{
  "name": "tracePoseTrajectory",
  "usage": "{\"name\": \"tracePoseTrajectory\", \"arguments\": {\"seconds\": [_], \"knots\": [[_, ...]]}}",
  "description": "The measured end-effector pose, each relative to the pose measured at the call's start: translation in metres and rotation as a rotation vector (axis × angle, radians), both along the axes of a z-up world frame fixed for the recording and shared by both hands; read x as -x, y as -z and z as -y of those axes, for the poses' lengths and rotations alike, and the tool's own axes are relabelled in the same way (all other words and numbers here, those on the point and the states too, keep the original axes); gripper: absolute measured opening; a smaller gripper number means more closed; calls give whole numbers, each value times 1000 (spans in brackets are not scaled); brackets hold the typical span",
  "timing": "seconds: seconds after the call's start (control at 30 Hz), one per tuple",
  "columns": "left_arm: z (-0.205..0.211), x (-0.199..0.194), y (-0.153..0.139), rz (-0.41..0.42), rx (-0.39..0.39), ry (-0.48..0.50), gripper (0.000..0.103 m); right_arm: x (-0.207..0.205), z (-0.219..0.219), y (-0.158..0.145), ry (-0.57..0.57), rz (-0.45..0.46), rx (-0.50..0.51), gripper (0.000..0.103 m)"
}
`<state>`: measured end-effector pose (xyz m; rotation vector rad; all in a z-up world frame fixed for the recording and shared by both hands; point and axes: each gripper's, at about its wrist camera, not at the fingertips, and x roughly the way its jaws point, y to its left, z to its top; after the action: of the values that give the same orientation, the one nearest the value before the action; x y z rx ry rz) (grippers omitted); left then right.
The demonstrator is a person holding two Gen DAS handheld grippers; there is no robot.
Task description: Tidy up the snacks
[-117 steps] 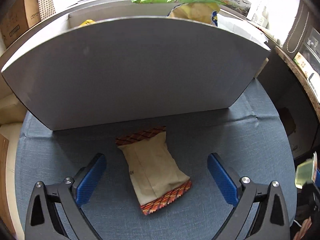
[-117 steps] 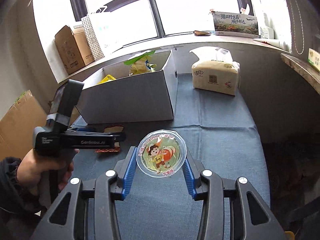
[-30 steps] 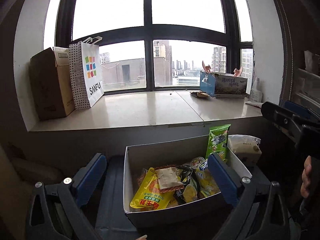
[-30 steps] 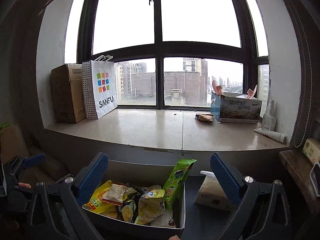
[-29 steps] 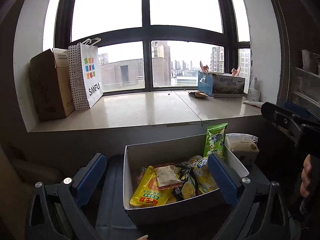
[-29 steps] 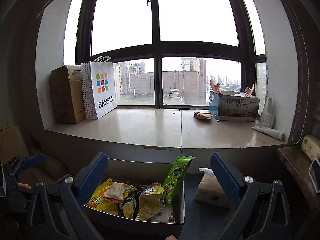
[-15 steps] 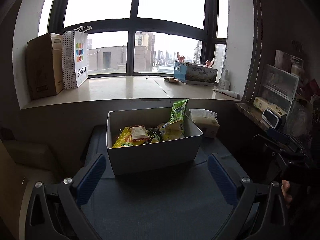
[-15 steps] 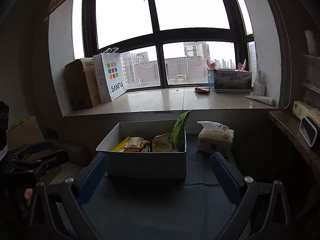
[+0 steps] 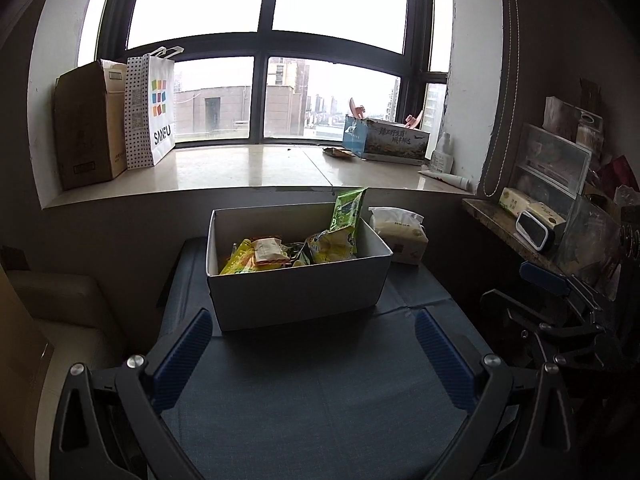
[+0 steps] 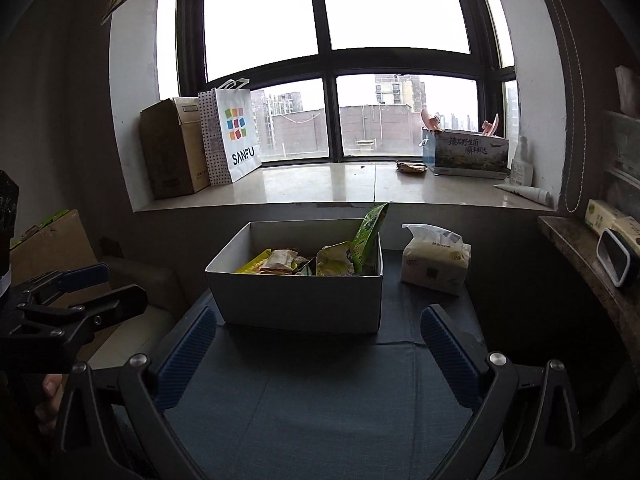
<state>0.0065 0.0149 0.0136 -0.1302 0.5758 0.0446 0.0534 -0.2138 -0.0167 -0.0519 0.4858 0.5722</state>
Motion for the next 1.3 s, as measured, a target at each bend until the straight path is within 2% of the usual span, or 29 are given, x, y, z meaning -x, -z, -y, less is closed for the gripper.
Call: {"name": "tracePoseTrajectory", "arguments": {"seconds": [1.3], "knots": [[1, -1, 4, -19, 3, 6, 103, 2, 0, 1, 1, -1, 13, 103]]}}
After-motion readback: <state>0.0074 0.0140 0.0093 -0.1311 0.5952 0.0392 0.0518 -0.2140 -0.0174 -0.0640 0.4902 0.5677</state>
